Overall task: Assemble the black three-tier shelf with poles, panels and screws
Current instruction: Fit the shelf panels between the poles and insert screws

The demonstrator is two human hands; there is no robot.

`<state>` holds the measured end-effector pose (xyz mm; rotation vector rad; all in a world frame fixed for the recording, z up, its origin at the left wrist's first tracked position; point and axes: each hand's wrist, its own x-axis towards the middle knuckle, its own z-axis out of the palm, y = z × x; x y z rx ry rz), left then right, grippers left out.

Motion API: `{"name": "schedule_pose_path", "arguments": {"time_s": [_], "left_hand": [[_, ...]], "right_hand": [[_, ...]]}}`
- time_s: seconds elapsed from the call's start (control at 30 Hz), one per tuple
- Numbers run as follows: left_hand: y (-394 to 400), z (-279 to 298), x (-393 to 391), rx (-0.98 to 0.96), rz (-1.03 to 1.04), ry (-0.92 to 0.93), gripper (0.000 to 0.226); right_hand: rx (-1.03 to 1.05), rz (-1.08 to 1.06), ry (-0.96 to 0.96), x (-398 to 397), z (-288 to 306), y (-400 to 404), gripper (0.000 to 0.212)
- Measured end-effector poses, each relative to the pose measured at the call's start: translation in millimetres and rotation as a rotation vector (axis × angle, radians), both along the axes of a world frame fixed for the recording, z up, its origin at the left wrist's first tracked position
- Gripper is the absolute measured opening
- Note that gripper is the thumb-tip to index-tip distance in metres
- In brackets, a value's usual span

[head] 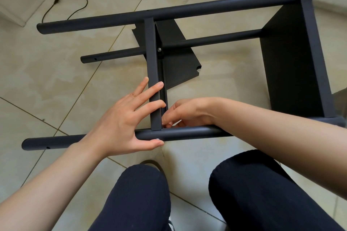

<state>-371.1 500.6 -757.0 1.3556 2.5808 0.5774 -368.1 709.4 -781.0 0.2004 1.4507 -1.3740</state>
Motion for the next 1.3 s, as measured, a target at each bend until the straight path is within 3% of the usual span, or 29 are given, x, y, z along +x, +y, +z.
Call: {"name": "schedule_pose_path", "arguments": {"time_s": [0.33, 0.6, 0.9, 1.17, 1.3], "left_hand": [[-0.6, -0.6, -0.3, 0.001, -0.003, 0.004, 0.073], [0.0, 0.2, -0.2, -0.004, 0.001, 0.001, 0.072], [-0.2, -0.2, 0.1, 0.005, 0.009, -0.002, 0.074], [-0.9, -1.3, -0.4, 0.001, 0.001, 0.011, 0.073], [-2.3, -3.5, -0.9, 0.004, -0.002, 0.029, 0.073]], "right_hand": [[0.093, -0.002, 0.030, -1.7, -4.0, -5.7, 0.022], [-0.044, -0.012, -0.057, -2.4, -3.8, 1.9, 0.009], [-0.058, 0.020, -0.083, -1.3, -6.0, 0.9, 0.054], [-0.054, 0.019, -0.042, -0.4, -6.8, 0.7, 0.052], [0.004, 0.027, 0.142, 1.5, -2.1, 1.7, 0.040]]}}
